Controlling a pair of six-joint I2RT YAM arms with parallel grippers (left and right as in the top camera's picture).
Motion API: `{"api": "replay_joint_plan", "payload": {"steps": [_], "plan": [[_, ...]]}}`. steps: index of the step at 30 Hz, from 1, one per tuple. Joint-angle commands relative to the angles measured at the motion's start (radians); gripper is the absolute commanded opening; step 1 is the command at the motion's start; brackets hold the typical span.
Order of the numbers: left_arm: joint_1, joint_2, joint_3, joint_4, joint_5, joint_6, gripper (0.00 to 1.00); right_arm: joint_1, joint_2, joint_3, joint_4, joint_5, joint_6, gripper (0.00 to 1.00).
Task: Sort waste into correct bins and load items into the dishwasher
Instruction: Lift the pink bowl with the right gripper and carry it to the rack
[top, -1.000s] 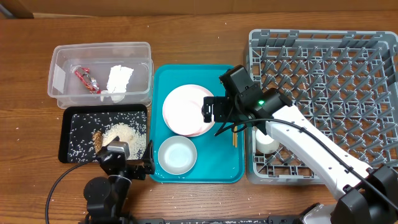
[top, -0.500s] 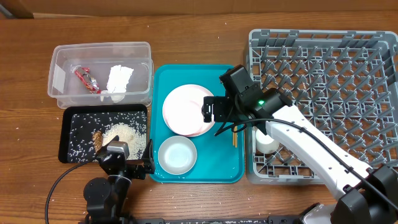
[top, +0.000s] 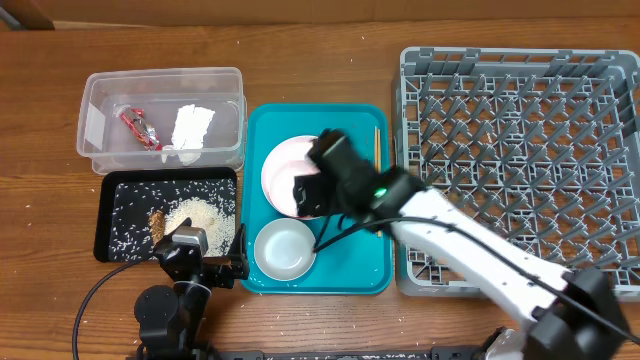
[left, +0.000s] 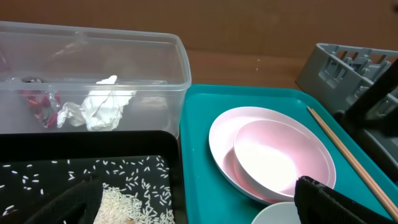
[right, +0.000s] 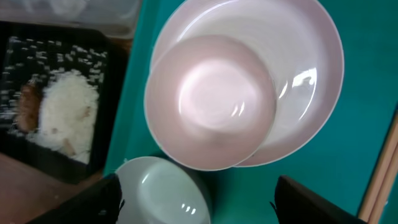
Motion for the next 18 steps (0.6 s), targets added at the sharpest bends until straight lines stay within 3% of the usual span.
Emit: {"api": "replay_joint_plan", "payload": {"steps": [1, 9, 13, 18], "plan": [[-0.007, -0.011, -0.007, 0.004, 0.008, 0.018, 1.0, -0.004, 0.083, 0.004, 0.025, 0.193, 0.046, 0.79], [-0.007, -0.011, -0.007, 0.004, 0.008, 0.018, 1.0, -0.09, 0.219, 0.004, 0.122, 0.061, 0.046, 0.67], [-0.007, -0.011, -0.007, 0.004, 0.008, 0.018, 1.0, -0.122, 0.241, 0.004, 0.159, -0.035, 0.046, 0.45], [-0.007, -0.011, -0.007, 0.004, 0.008, 0.018, 1.0, -0.123, 0.285, 0.004, 0.168, -0.066, 0.046, 0.33]]}}
